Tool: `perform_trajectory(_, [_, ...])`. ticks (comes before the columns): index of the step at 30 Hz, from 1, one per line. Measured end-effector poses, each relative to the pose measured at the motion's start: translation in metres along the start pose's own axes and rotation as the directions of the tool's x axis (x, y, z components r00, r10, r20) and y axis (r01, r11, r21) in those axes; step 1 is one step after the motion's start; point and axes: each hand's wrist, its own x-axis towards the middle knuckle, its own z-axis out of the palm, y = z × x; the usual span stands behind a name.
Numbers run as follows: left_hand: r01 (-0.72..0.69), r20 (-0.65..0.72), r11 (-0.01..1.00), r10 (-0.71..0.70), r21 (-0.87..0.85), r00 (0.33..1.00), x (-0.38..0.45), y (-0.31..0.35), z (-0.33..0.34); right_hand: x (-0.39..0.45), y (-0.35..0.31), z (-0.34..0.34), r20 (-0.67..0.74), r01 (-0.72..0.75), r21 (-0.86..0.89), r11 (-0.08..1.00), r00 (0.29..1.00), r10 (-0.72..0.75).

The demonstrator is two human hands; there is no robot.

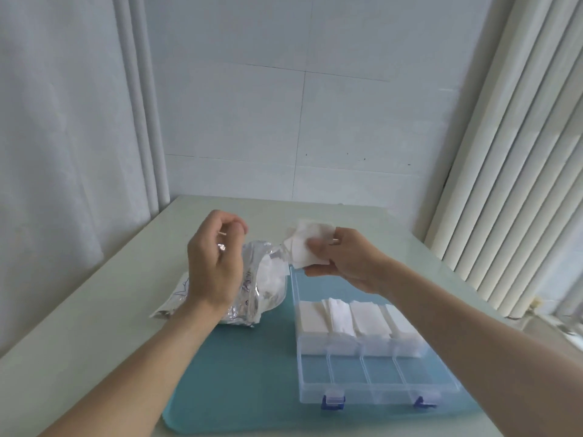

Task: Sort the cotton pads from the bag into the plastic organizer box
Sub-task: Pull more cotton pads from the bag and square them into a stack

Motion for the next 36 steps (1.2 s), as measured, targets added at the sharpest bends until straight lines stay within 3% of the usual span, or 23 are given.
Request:
perform_trajectory(2, [0.206,0.184,0.973,-0.184,-0.106,0.965,0.010,0.016,0.018,-0.006,-0.005,-0.011,0.001,0.031,0.049,0.998,1.000,-0.031])
perform_trajectory(3, [0.321,0.310,0.943,-0.280,-0.090,0.908,0.015,0.023,0.027,-0.008,-0.006,-0.017,0.013,0.040,0.042,0.998,0.999,-0.040])
perform_trajectory(6, [0.615,0.639,0.787,-0.498,0.050,0.585,0.024,0.034,0.048,-0.016,-0.012,-0.030,0.081,0.083,-0.060,0.995,0.994,-0.078])
perform_trajectory(8, [0.674,0.758,0.733,-0.489,0.089,0.431,0.024,0.035,0.064,-0.019,-0.013,-0.042,0.127,0.127,-0.127,0.984,0.986,-0.111])
perform_trajectory(13, [0.748,0.883,0.650,-0.421,0.136,0.205,0.029,0.027,0.092,-0.012,-0.004,-0.070,0.168,0.186,-0.399,0.898,0.978,-0.128])
perform_trajectory(17, [0.759,0.915,0.630,-0.386,0.165,0.121,0.036,0.009,0.099,-0.010,-0.005,-0.085,0.257,0.195,-0.499,0.844,0.964,-0.071])
perform_trajectory(20, [0.764,0.953,0.619,-0.304,0.183,0.018,0.036,0.002,0.102,-0.008,-0.012,-0.085,0.282,0.220,-0.576,0.787,0.957,-0.061])
perform_trajectory(21, [0.757,0.958,0.628,-0.286,0.182,0.007,0.035,0.003,0.104,-0.007,-0.014,-0.083,0.270,0.226,-0.600,0.767,0.960,-0.071])
perform_trajectory(23, [0.726,0.942,0.660,-0.331,0.195,0.047,0.031,0.002,0.110,-0.001,-0.013,-0.077,0.189,0.215,-0.632,0.745,0.974,-0.122])
perform_trajectory(28, [0.821,0.773,0.560,-0.567,0.110,0.283,0.029,-0.010,0.119,0.014,0.004,-0.058,-0.189,0.110,-0.629,0.770,0.939,-0.288])
perform_trajectory(31, [0.824,0.712,0.562,-0.606,0.067,0.355,0.029,-0.010,0.122,0.014,0.000,-0.060,-0.188,0.019,-0.608,0.793,0.968,-0.168])
perform_trajectory(36, [0.784,0.618,0.617,-0.643,0.069,0.452,0.029,-0.015,0.120,0.008,-0.010,-0.078,-0.036,-0.040,-0.440,0.897,0.999,0.027])
